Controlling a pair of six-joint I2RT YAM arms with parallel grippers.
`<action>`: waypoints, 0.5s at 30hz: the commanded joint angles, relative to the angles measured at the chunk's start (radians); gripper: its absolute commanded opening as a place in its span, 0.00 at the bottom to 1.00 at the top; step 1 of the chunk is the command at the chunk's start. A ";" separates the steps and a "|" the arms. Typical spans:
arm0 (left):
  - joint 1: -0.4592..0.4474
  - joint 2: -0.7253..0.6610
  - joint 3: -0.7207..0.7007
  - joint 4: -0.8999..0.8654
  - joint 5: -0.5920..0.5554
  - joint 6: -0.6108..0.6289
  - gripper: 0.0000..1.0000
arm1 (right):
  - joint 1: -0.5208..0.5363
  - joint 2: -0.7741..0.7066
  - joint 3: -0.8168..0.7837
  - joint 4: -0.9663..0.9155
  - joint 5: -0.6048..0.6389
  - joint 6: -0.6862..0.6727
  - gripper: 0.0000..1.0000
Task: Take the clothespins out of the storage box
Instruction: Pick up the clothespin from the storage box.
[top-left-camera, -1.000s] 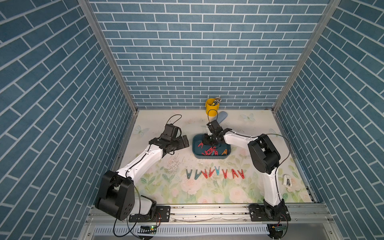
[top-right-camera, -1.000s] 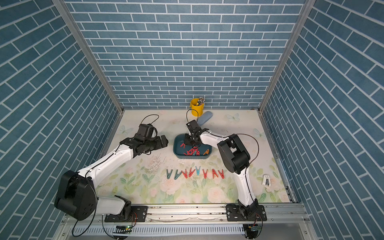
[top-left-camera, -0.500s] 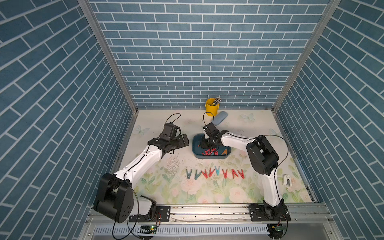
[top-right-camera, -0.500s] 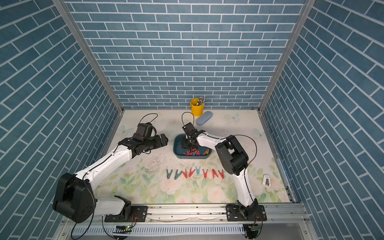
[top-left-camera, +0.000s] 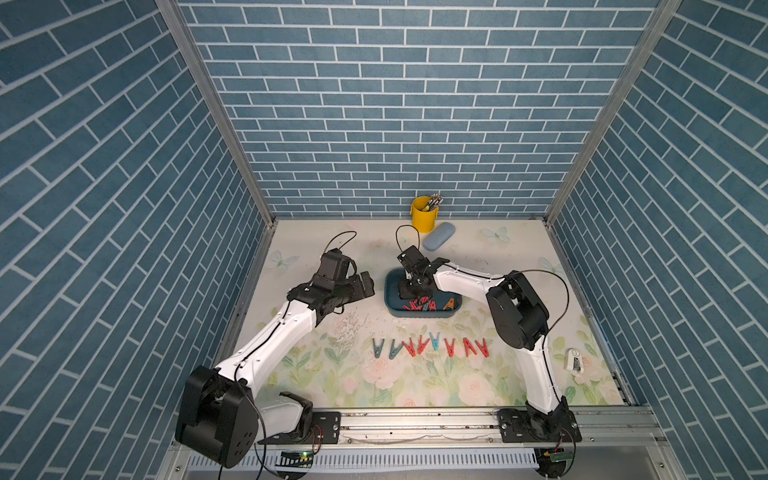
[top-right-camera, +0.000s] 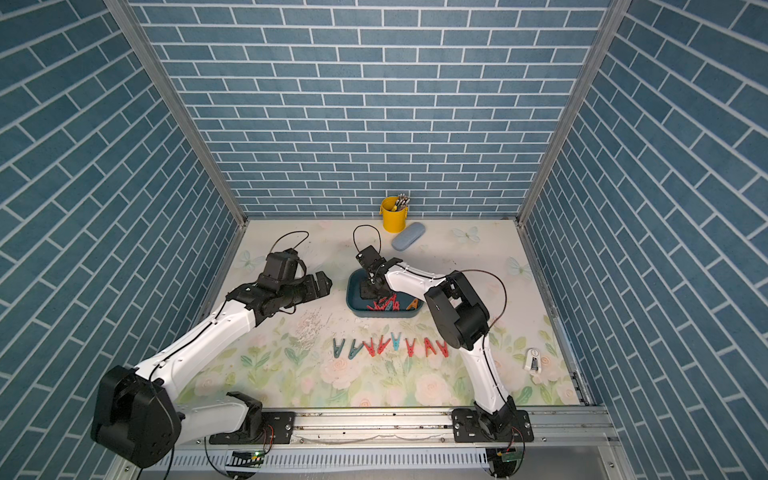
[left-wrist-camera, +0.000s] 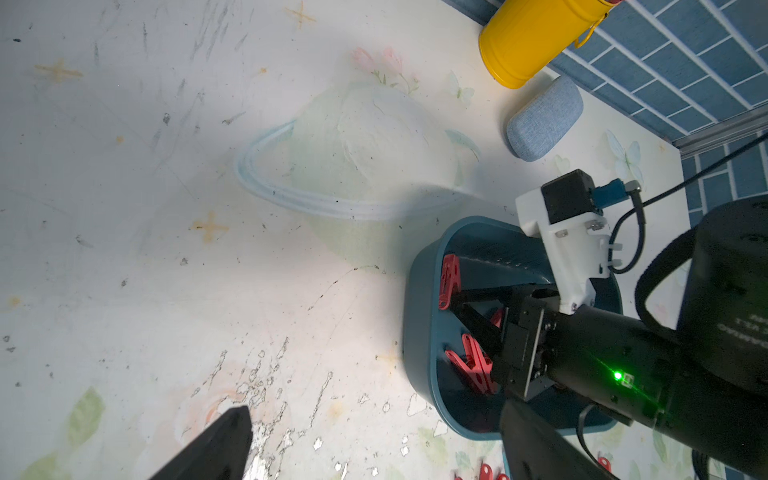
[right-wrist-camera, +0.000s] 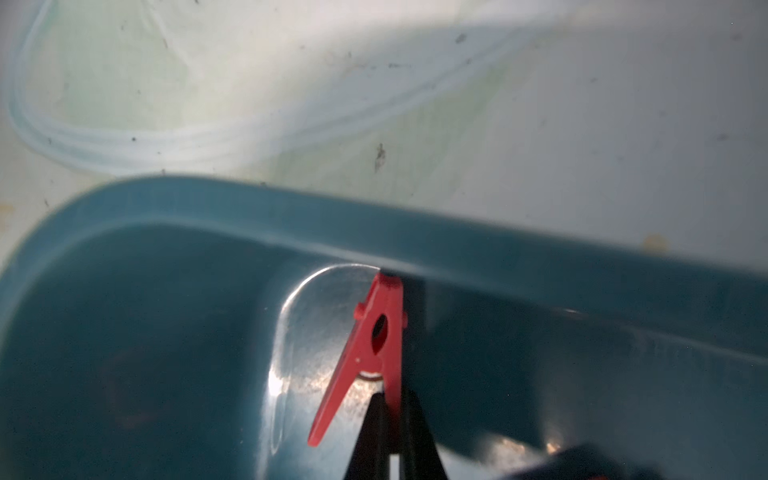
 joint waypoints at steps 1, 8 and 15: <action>0.008 -0.030 -0.014 -0.012 0.000 0.003 0.99 | 0.007 -0.021 -0.024 -0.056 0.054 -0.008 0.00; 0.008 -0.085 -0.047 0.009 0.029 0.003 1.00 | 0.010 -0.151 -0.109 -0.003 0.066 0.016 0.00; 0.005 -0.130 -0.085 0.062 0.105 0.006 1.00 | 0.012 -0.347 -0.256 0.004 0.125 0.047 0.00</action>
